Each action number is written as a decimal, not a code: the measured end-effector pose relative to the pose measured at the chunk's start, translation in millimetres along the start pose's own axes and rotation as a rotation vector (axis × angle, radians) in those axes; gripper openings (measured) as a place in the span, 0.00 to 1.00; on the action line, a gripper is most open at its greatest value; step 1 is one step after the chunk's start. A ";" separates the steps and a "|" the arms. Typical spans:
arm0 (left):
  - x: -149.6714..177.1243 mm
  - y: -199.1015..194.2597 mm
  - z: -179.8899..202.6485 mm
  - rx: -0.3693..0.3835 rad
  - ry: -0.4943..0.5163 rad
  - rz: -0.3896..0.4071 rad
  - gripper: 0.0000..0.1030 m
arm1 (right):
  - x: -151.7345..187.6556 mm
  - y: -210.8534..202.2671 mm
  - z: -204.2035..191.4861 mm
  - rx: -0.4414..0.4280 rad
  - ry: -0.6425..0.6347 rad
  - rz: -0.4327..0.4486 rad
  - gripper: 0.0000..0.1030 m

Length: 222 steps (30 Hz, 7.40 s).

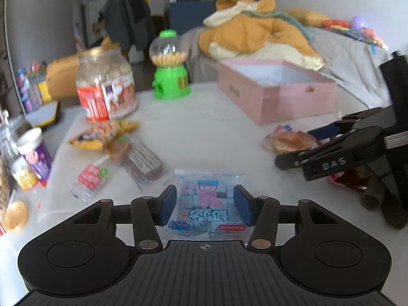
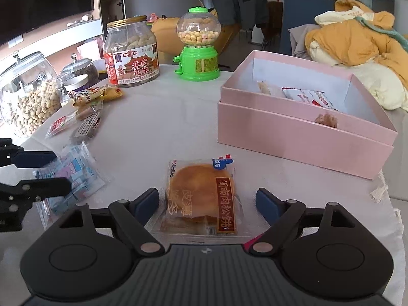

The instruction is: Organize snacks

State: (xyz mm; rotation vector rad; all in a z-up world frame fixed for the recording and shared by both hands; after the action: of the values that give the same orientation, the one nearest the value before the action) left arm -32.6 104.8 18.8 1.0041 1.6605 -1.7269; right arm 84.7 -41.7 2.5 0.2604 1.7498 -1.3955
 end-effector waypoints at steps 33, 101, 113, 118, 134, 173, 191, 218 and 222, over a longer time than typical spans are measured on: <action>-2.1 41.5 -20.4 -0.014 -0.128 -0.065 0.75 | 0.0 1.4 -1.8 -0.015 -0.014 -0.008 0.89; -88.7 50.4 -78.4 0.062 -0.333 0.102 0.60 | -135.2 -75.6 118.9 0.095 0.172 0.105 0.54; -30.0 15.5 -165.1 -0.034 -0.546 0.220 0.60 | -161.3 79.4 133.2 0.161 0.317 -0.094 0.56; -10.8 23.9 -191.9 -0.032 -0.698 0.257 0.60 | -160.2 74.8 120.5 0.241 0.283 -0.087 0.59; 3.5 23.4 -199.3 -0.021 -0.695 0.245 0.61 | -122.0 92.7 -137.6 -0.222 -0.140 -0.182 0.61; -35.3 58.2 -127.1 0.133 -0.303 -0.067 0.46 | -4.5 5.9 -31.1 -0.067 -0.069 -0.013 0.88; -100.9 116.8 -180.2 -0.010 -0.158 -0.207 0.56 | -2.8 6.3 -32.9 -0.059 -0.069 -0.008 0.88; -69.6 95.9 -45.1 0.120 0.155 -0.265 0.79 | -3.9 11.0 -35.1 -0.097 -0.090 -0.034 1.00; -72.5 101.2 -59.0 0.141 0.071 -0.276 0.76 | -4.0 11.5 -35.4 -0.096 -0.091 -0.035 1.00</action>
State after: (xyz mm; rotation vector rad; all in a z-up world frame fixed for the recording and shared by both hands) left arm 99.2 145.0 19.9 0.9429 1.8128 -2.0321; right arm 77.1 -5.4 -2.3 0.1122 1.7480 -1.3231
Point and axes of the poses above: each gripper's, at about its wrist camera, not at the fingertips, and y roughly the way its jaws point, z to its right, x to its underside, the point moved 1 cm from there along y, roughly the way its jaws point, and after that the axes turned 1 degree about x, right-handed, at the moved point
